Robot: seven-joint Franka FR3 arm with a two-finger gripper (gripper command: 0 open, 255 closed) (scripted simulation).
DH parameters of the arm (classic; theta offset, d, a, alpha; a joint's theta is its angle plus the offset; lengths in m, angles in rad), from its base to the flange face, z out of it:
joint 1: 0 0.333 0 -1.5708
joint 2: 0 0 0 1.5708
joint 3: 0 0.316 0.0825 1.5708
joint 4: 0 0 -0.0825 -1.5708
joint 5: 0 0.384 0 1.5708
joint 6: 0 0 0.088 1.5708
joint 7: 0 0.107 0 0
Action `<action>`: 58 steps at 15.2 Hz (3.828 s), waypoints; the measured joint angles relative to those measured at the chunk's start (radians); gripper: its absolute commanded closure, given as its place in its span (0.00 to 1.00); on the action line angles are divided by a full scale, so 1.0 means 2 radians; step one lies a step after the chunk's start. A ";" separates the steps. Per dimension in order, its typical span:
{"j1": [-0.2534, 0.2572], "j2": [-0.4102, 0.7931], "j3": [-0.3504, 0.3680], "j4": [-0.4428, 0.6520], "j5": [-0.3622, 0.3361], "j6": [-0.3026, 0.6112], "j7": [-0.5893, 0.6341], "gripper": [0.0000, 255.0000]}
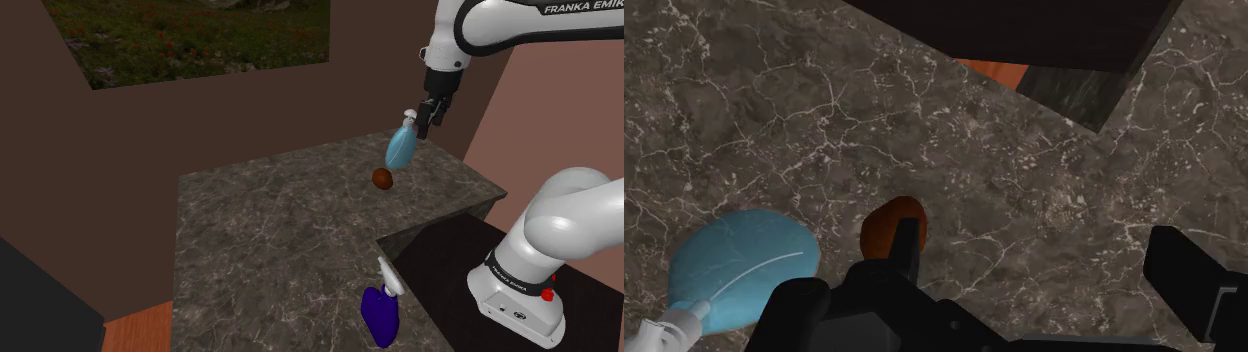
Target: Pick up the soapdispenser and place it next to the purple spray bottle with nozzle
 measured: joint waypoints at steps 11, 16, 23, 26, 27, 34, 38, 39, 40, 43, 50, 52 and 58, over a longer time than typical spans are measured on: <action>-0.034 0.060 -0.081 -0.013 -0.044 0.138 -0.083 0.00; -0.042 0.124 -0.127 0.011 -0.047 0.215 -0.131 0.00; -0.039 0.221 -0.197 0.057 -0.011 0.312 -0.217 0.00; -0.035 0.251 -0.214 0.074 0.011 0.336 -0.245 0.00; -0.034 0.258 -0.217 0.075 0.016 0.344 -0.250 0.00; -0.028 0.293 -0.224 0.068 0.038 0.384 -0.268 0.00; -0.027 0.295 -0.224 0.067 0.039 0.387 -0.268 0.00; -0.027 0.295 -0.224 0.067 0.039 0.387 -0.268 0.00; -0.027 0.295 -0.224 0.067 0.039 0.387 -0.268 1.00; -0.027 0.295 -0.224 0.067 0.040 0.387 -0.268 1.00; -0.027 0.295 -0.224 0.067 0.040 0.387 -0.268 1.00; -0.028 0.291 -0.224 0.072 0.037 0.378 -0.266 1.00; -0.030 0.273 -0.218 0.095 0.023 0.338 -0.252 1.00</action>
